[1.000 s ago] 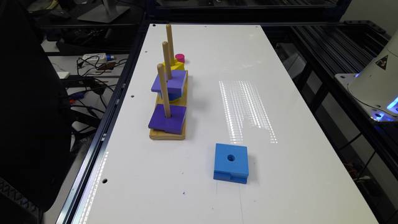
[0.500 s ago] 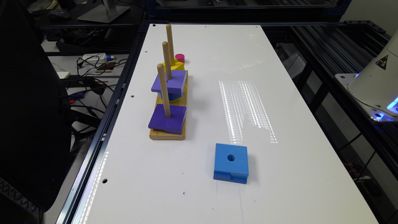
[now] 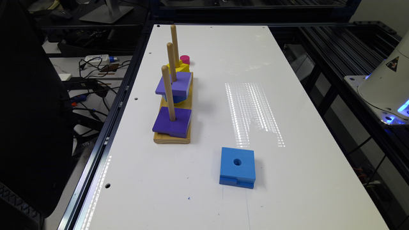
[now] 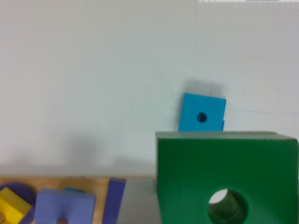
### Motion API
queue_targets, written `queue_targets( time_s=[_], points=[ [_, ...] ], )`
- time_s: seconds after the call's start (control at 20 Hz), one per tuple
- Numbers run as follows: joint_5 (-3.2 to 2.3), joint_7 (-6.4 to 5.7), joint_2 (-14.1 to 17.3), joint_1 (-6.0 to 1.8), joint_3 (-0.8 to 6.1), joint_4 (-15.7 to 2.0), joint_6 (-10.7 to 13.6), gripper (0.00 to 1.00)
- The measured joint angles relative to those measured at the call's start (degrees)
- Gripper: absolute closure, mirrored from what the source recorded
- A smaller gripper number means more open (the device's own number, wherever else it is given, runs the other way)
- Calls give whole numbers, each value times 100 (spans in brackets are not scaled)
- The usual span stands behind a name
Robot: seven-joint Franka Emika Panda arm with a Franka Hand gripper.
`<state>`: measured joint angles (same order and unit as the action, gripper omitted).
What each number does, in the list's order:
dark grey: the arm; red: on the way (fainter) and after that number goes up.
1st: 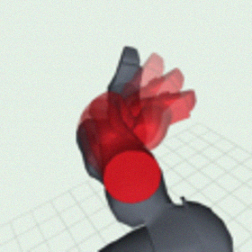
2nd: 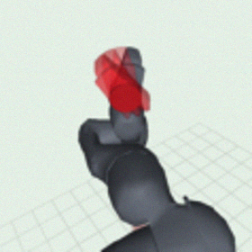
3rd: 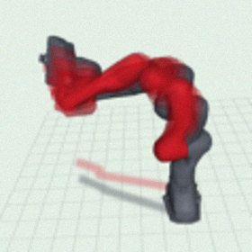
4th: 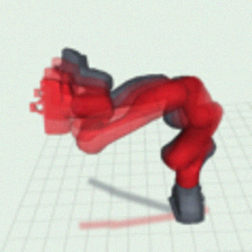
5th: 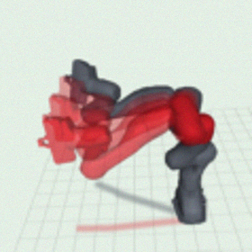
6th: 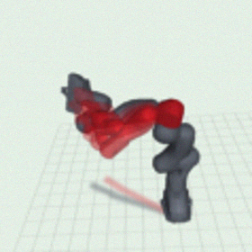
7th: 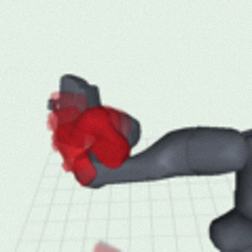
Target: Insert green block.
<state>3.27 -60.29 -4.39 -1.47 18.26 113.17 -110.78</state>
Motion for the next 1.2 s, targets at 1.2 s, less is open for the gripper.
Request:
queue_targets(
  time_s=[1.2],
  points=[
    [-275, 185, 906, -275, -12, 4, -906, 100]
  ],
)
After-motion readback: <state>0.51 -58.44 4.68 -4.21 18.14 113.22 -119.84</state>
